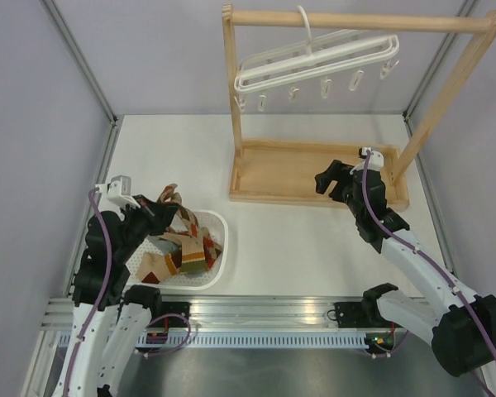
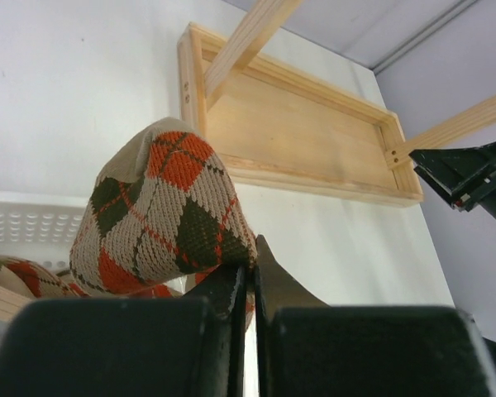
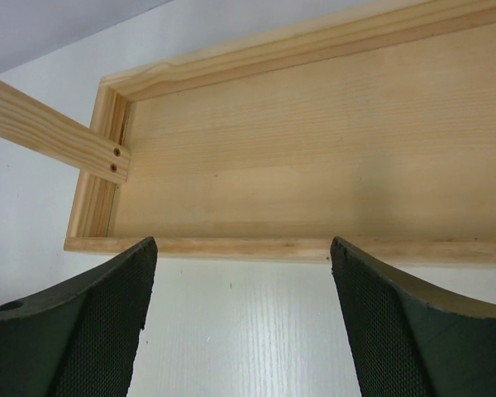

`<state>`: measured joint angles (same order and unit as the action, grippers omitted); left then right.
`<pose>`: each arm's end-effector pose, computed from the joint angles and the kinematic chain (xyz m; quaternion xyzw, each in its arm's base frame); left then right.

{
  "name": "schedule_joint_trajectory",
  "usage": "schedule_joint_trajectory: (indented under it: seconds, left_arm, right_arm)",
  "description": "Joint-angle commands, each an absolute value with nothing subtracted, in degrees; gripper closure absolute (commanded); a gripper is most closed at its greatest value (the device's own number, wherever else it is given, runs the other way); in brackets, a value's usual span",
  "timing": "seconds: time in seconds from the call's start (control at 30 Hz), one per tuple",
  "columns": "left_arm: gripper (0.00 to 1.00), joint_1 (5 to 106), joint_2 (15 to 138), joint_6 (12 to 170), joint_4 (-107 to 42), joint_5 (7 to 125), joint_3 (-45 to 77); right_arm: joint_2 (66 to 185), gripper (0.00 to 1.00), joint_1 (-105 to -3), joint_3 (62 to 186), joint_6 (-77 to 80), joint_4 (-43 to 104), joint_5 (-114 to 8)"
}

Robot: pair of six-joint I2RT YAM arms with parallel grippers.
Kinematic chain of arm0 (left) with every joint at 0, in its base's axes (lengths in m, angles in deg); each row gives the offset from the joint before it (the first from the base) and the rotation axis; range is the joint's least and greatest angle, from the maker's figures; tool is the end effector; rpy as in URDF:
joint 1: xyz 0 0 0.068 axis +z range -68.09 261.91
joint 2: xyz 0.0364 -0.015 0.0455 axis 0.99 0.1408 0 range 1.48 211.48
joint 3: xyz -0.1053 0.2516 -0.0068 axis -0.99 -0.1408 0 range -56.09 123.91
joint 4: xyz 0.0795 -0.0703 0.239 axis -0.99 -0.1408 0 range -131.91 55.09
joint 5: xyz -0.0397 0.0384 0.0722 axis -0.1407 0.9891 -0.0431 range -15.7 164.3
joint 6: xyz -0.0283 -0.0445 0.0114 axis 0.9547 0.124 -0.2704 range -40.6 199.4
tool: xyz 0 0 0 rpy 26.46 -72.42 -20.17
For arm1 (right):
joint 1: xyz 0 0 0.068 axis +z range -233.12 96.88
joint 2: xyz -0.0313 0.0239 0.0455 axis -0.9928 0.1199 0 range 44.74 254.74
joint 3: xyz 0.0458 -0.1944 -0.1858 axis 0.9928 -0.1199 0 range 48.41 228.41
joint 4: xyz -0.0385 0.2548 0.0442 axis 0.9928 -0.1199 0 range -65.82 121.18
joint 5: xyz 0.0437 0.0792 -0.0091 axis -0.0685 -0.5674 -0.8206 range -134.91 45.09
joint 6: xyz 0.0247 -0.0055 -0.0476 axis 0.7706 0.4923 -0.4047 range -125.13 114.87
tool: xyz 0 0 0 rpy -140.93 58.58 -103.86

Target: Remove the socks clipped to the hanger

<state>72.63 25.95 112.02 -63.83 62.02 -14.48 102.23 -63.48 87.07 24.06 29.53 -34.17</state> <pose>0.1001 -0.0240 0.3301 -0.0901 0.7692 -0.3017 0.5560 0.2202 0.0715 0.2757 0.1213 0.8107 0.1645 0.5486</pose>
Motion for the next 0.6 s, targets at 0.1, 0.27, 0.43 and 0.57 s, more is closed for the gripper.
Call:
schedule_joint_trajectory:
  seconds: [0.1, 0.27, 0.43, 0.57]
  left_arm:
    - [0.98, 72.94, 24.77, 116.30, -65.93, 56.63, -18.20]
    - [0.98, 72.94, 21.70, 117.54, -65.14, 56.45, -22.51]
    - [0.98, 72.77, 20.73, 117.72, -65.23, 54.52, -25.06]
    - [0.98, 72.33, 19.93, 117.45, -67.69, 55.04, -25.15]
  right_arm:
    - [103.45, 0.11, -64.31, 84.62, 26.87, 36.89, -39.02]
    - [103.10, 0.11, -64.75, 84.27, 26.95, 36.89, -39.37]
    - [102.92, 0.11, -64.83, 83.83, 27.74, 37.16, -39.90]
    - [102.39, 0.11, -64.83, 83.30, 28.18, 37.25, -39.90]
